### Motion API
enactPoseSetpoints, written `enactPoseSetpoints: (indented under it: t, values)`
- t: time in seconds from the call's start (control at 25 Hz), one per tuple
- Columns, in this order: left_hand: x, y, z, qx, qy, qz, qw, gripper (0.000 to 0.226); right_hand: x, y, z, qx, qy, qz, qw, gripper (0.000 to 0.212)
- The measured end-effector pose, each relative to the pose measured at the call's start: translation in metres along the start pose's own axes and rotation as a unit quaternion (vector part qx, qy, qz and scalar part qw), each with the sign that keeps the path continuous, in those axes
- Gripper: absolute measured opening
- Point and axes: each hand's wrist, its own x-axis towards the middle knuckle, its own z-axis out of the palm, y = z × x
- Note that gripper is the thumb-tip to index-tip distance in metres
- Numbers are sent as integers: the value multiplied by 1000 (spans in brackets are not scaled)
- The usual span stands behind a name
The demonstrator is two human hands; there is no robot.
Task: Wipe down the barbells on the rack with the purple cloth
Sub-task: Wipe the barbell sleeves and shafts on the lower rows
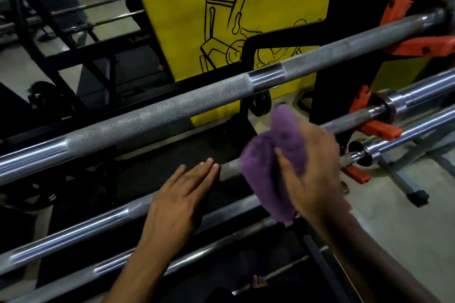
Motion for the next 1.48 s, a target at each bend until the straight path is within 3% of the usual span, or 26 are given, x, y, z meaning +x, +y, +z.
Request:
enactPoseSetpoints:
  t: [0.08,0.12,0.32,0.4,0.56,0.64,0.72,0.76,0.88,0.96,1.04,1.08,1.12,1.16,1.2,1.24,1.28,1.32,1.36,1.48]
  values:
    - [-10,2,4,24,18,-12,999,60,19,2,18,-193,-112,-152,963,49]
    - [-11,3,5,27,29,-16,999,53,27,4,26,-258,-169,-168,936,49]
    - [-10,3,12,23,67,-30,997,44,86,-22,36,-332,-397,-80,852,63]
    - [-11,2,12,19,63,-21,998,45,89,-17,42,-319,-369,-106,867,60]
    - [-11,2,13,14,56,-33,998,55,32,8,31,-210,-190,-227,932,42]
    - [-10,2,13,15,59,-27,998,51,47,5,34,-223,-203,-182,936,46]
    - [-9,1,12,10,64,-20,998,45,62,-10,43,-308,-262,-102,909,52]
    - [-9,0,11,6,61,-18,998,45,63,-12,45,-309,-260,-106,908,51]
    - [-10,0,9,8,52,-18,998,52,31,8,39,-147,-169,-196,955,38]
    - [-9,0,8,4,53,-22,998,58,-3,35,30,-7,-146,-214,966,41]
    - [-9,1,9,-2,59,-27,998,52,-38,43,25,95,-160,-118,975,42]
    - [-9,1,9,0,64,-26,998,47,-53,40,23,149,-151,1,977,32]
    - [-9,1,10,7,67,-26,997,45,-65,35,22,192,-125,145,962,25]
    - [-9,2,10,13,68,-25,997,44,-71,27,24,240,-91,309,916,24]
    - [-9,2,11,17,69,-23,997,44,-74,25,26,321,-67,444,834,26]
    - [-8,2,11,19,72,-22,997,44,-74,29,30,433,-53,530,727,30]
    - [-8,2,11,19,72,-22,997,44,-69,28,33,528,-37,580,620,35]
    - [-8,2,10,19,74,-22,997,44,-59,24,34,593,-17,594,543,40]
    - [-8,3,9,21,77,-22,997,43,-49,18,36,623,0,597,506,43]
    - [-7,2,9,21,84,-23,996,42,-25,1,57,652,26,580,488,52]
